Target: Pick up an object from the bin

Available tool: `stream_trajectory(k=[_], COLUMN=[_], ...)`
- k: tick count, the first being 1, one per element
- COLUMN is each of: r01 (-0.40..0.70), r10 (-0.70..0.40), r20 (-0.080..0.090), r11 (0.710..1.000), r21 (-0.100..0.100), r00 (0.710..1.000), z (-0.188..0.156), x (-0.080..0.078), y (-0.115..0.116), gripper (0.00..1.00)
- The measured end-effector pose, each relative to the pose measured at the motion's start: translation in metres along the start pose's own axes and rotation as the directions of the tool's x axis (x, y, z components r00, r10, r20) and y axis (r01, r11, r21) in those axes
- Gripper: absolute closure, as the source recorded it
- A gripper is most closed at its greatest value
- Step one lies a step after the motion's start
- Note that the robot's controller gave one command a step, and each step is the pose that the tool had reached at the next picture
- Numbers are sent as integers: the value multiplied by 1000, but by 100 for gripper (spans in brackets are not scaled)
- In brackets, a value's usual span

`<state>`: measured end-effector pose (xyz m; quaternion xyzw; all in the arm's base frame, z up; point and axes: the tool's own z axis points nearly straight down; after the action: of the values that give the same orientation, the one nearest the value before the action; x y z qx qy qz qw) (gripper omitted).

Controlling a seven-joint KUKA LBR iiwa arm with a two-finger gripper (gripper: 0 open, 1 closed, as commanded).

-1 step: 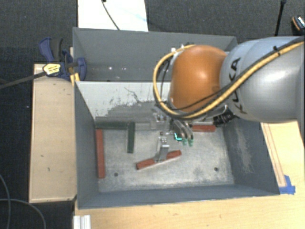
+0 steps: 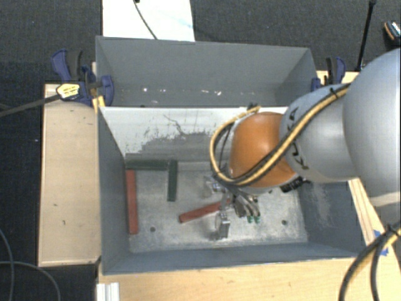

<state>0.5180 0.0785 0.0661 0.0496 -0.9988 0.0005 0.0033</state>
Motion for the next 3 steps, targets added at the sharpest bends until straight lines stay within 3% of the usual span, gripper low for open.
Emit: stream_trajectory(k=[1,2,3], r01=[15,-33,41], r10=[-15,33,-41], r20=[13,5,3], r11=[1000,999,999], r21=[-2,-1,-1], r00=[1000,999,999], z=[-36,-34,-3], x=[5,10,16], y=[11,4,8], gripper=[0,0,0])
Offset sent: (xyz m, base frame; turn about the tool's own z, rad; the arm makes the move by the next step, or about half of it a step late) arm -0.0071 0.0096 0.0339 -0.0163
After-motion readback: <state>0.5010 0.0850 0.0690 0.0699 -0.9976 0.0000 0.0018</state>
